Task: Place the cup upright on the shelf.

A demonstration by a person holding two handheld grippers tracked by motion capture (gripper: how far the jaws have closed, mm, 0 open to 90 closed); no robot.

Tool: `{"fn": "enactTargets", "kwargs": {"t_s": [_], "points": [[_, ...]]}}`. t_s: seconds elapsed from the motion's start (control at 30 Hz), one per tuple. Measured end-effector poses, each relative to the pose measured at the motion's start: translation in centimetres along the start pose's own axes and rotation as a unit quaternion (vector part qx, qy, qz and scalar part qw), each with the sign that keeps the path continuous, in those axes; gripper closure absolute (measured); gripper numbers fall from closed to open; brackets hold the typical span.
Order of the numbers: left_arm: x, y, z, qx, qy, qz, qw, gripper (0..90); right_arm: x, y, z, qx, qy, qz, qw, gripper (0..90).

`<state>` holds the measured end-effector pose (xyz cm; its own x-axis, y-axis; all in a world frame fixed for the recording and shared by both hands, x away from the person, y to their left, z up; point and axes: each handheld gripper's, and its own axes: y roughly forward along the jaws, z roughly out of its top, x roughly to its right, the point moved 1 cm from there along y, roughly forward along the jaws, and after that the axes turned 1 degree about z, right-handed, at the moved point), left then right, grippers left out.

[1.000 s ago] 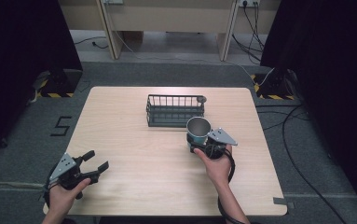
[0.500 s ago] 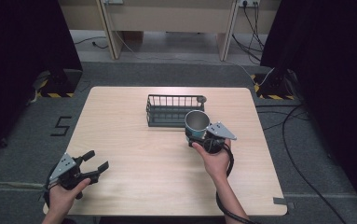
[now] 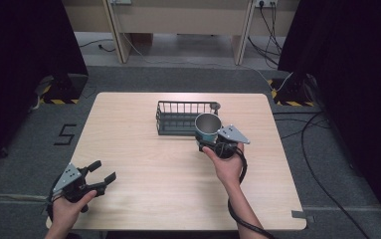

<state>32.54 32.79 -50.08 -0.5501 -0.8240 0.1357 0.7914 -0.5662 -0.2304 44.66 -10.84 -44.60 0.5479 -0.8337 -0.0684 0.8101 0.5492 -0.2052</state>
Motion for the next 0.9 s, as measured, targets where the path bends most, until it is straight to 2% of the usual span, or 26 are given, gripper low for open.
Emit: {"fn": "enactTargets", "kwargs": {"t_s": [0.9], "points": [[0.0,0.0,0.0,0.001,0.000,0.001,1.0000,18.8,-0.2,2.1,1.4,0.003,0.007,-0.001,1.0000,16.5]]}}
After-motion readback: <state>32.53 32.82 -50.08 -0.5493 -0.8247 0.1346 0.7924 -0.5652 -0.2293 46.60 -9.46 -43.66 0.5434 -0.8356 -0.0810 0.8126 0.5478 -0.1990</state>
